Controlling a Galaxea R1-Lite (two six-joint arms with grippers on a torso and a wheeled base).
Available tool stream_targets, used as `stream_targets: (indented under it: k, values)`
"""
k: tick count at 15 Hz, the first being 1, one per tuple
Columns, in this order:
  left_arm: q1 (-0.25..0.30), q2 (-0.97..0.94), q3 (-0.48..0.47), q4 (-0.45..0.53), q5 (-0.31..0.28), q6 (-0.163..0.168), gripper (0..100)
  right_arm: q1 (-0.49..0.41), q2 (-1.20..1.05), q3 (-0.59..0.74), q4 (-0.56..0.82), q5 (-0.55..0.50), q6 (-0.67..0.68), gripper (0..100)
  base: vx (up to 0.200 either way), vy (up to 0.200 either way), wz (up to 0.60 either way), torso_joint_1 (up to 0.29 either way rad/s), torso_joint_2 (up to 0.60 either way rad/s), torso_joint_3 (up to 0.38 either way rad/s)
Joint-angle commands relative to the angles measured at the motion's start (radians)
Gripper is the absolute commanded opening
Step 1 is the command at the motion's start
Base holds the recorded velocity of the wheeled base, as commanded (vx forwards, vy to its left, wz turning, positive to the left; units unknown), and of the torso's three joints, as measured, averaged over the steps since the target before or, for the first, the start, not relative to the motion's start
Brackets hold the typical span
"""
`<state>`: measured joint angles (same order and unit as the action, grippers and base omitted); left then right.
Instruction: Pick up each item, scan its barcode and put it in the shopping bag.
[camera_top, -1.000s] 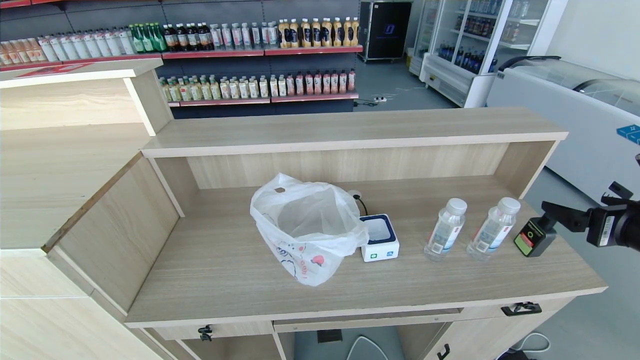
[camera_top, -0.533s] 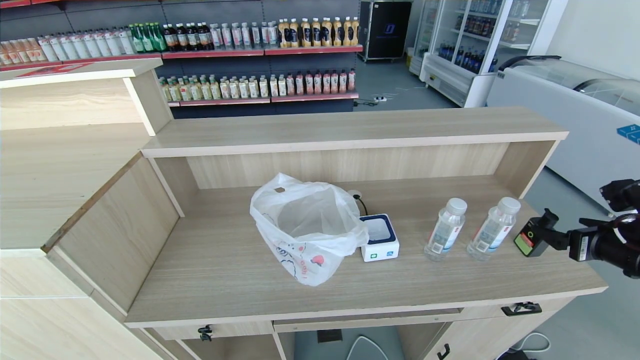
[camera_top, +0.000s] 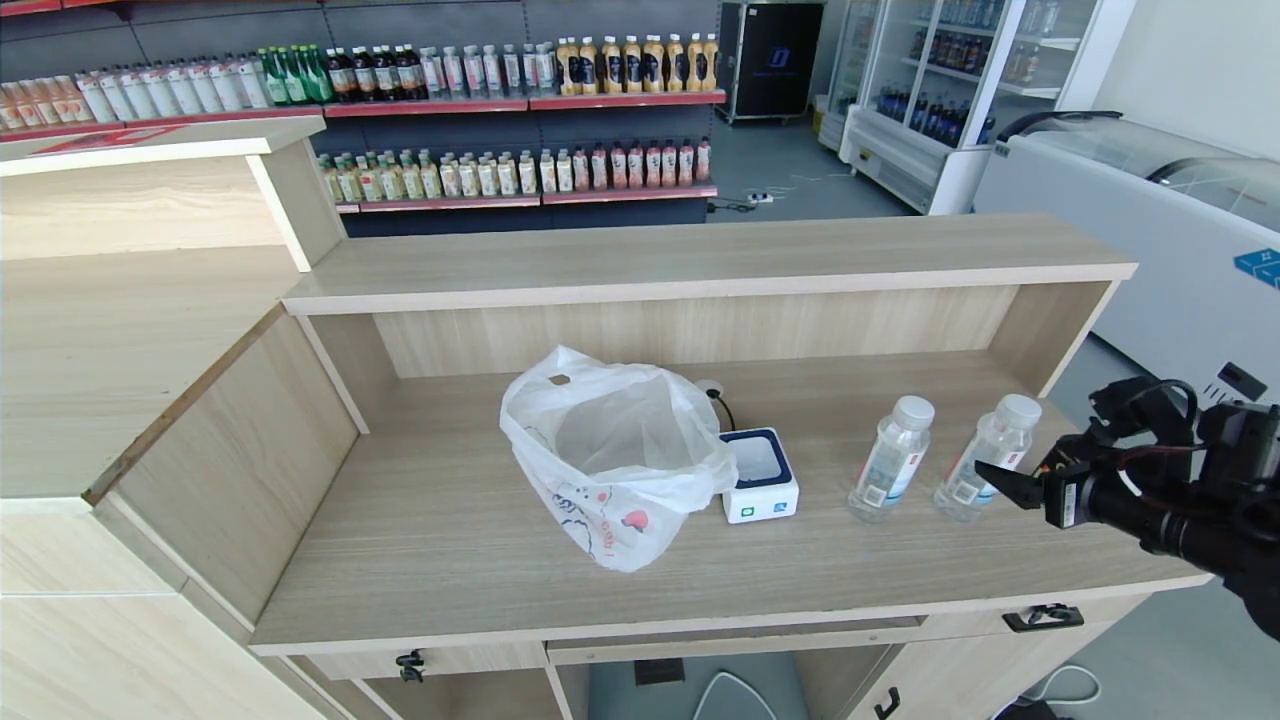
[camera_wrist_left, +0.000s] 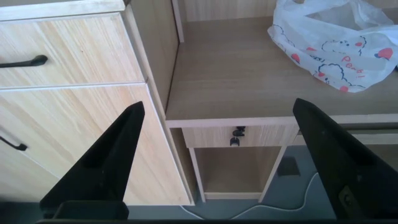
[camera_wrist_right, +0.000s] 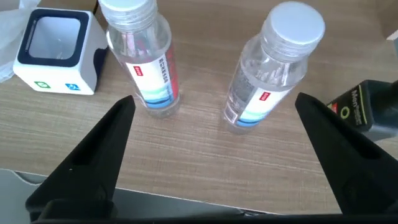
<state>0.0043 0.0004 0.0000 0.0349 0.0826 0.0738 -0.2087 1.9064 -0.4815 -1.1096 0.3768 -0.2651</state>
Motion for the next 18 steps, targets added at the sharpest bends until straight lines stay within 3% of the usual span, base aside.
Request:
stream_targets:
  k: [1, 18]
  values:
    - [0.000, 0.000, 0.000, 0.000, 0.000, 0.000, 100, 0.043, 0.060, -0.012, -0.010, -0.001, 0.000, 100, 0.000, 0.000, 0.00, 0.000, 0.00, 0.000]
    - [0.000, 0.000, 0.000, 0.000, 0.000, 0.000, 100, 0.181, 0.329, -0.215, -0.134, -0.006, -0.013, 100, 0.000, 0.000, 0.00, 0.000, 0.00, 0.000]
